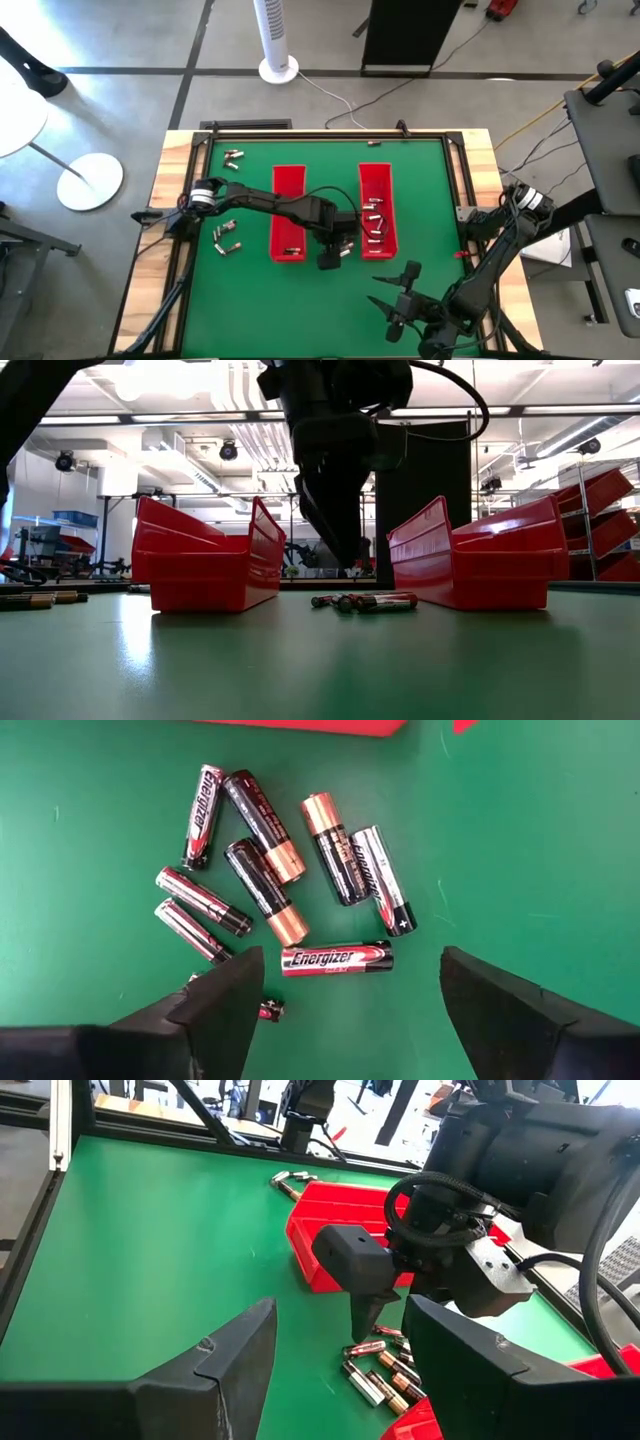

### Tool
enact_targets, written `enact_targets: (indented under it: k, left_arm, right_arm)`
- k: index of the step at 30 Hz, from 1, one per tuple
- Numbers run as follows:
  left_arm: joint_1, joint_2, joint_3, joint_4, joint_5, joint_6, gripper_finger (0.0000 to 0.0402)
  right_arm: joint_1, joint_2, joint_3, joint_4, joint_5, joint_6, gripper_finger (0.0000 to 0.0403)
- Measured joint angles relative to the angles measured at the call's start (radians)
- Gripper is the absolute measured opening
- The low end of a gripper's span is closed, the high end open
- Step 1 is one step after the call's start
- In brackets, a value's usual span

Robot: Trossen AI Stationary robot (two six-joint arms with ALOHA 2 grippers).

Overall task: Sort batteries
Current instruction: Put the silver battery into the right red bin

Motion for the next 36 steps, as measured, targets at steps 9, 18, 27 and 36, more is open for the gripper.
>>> enact_targets:
  k: [9,18,27,36]
  left_arm:
    - [0.001,0.000,-0.004,0.006,-0.030,0.005,0.0276]
    - [0.001,0.009,-0.021,0.019,-0.052,0.003,0.0276]
    - [-0.017,0.052,-0.028,0.027,-0.055,0.012,0.0276]
    - [-0.017,0.052,-0.027,0.021,-0.055,0.014,0.0276]
  right_arm:
    - [0.000,0.000,0.000,0.000,0.000,0.000,0.0215]
    - [0.000,0.000,0.000,0.001,0.000,0.000,0.0215]
    - [0.002,0.000,0.000,-0.005,0.000,0.010,0.0216]
    - [0.002,0.000,0.000,-0.024,0.000,0.026,0.0216]
